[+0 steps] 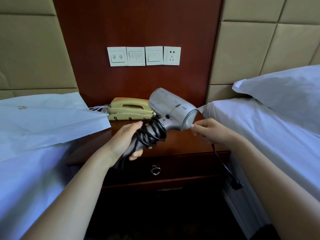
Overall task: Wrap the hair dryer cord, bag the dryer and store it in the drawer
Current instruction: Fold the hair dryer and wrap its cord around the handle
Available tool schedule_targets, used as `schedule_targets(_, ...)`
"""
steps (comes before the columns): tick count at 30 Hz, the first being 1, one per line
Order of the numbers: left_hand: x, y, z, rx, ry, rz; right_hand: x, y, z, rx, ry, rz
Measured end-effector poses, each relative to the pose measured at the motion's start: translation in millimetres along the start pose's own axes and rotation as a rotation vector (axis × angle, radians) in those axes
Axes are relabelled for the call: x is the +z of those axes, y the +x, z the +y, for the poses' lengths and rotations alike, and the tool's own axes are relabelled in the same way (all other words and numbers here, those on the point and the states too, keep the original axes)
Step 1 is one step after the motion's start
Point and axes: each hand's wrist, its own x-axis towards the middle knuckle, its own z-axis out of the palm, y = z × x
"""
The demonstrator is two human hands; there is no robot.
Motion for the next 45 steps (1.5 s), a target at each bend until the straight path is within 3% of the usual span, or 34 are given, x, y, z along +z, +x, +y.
schedule_targets(5,-23,28,-6,-0.082,-0.074,0.258,18,-6,-9,-0.127,-0.270,-0.142)
schedule_targets(8,-25,22,-8,-0.050,-0.184,0.187,34,-7,-14,-0.183,-0.398,-0.197)
schedule_targets(12,-31,19,-10,-0.024,-0.315,0.290,51,-9,-21,-0.206,-0.553,-0.251)
schedule_targets(18,-42,22,-6,-0.119,-0.448,0.375,67,-26,-47,-0.233,-0.755,-0.227)
schedule_targets(22,-43,20,-4,-0.082,-0.498,0.437,78,-38,-64,-0.392,-0.888,-0.143)
schedule_targets(25,-43,20,-4,-0.032,-0.409,0.508,80,-40,-68,-0.523,-0.906,-0.099)
schedule_targets(30,-30,11,-5,0.012,-0.006,0.608,67,-37,-67,-0.719,-0.859,0.004)
schedule_targets(36,-11,11,-13,0.089,0.436,0.492,64,-33,-62,-0.907,-0.761,0.212)
schedule_targets(40,9,7,-8,0.079,0.474,0.279,51,-28,-63,-0.862,-0.685,0.348)
schedule_targets(45,29,-8,0,-0.161,0.327,-0.126,35,-25,-65,-0.781,-0.676,0.412)
